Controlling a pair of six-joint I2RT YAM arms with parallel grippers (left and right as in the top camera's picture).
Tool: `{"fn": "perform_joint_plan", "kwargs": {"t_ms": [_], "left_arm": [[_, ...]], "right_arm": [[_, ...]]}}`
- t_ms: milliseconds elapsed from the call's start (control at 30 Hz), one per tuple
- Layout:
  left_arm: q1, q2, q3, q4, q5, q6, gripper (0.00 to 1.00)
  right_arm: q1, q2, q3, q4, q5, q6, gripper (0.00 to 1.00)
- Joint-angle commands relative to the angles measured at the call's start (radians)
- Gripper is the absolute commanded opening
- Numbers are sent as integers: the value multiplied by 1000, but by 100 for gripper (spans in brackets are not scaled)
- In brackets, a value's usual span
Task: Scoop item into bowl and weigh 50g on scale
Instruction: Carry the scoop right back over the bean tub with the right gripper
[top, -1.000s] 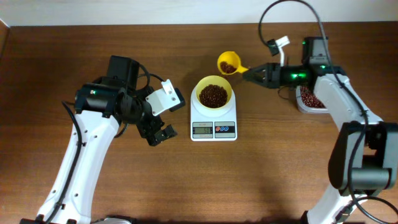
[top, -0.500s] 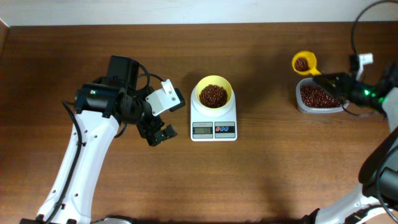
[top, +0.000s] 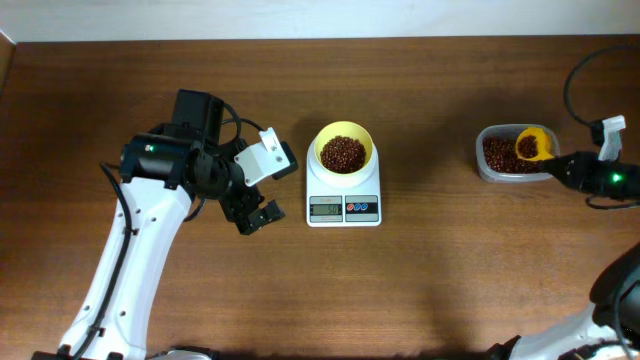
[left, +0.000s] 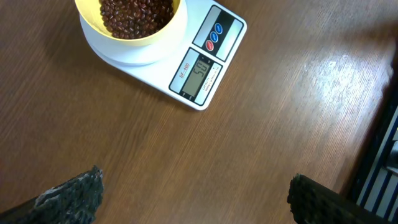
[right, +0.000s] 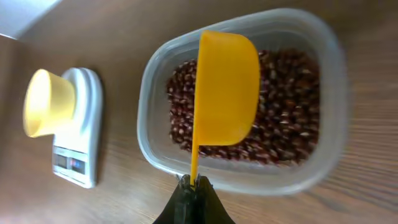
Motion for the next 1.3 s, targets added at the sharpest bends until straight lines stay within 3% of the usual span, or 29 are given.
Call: {"fn": "perform_joint_plan", "kwargs": {"t_ms": [0,67,233,333,433,767,1267], "left_arm": [[5,2,-5,-1,11,16,99],[5,2,-5,-1,11,16,99],[5,2,-5,-1,11,16,99],[5,2,-5,-1,11,16,99],[5,2,-5,-1,11,16,99],[5,2,-5,-1,11,16,99],[5,2,-5,-1,11,16,99]], "right_arm": [[3,-129,15,5,78,-28,4],[22,-157,15,5,83,-28,4],[149,-162,15,4,299,-24,4],[222,-162,15,8,517,30,4],[246,-162,15,13,604,79,4],[254,-162,15,24,668,162,4],[315,-211,61,-3,653,176,4]]}}
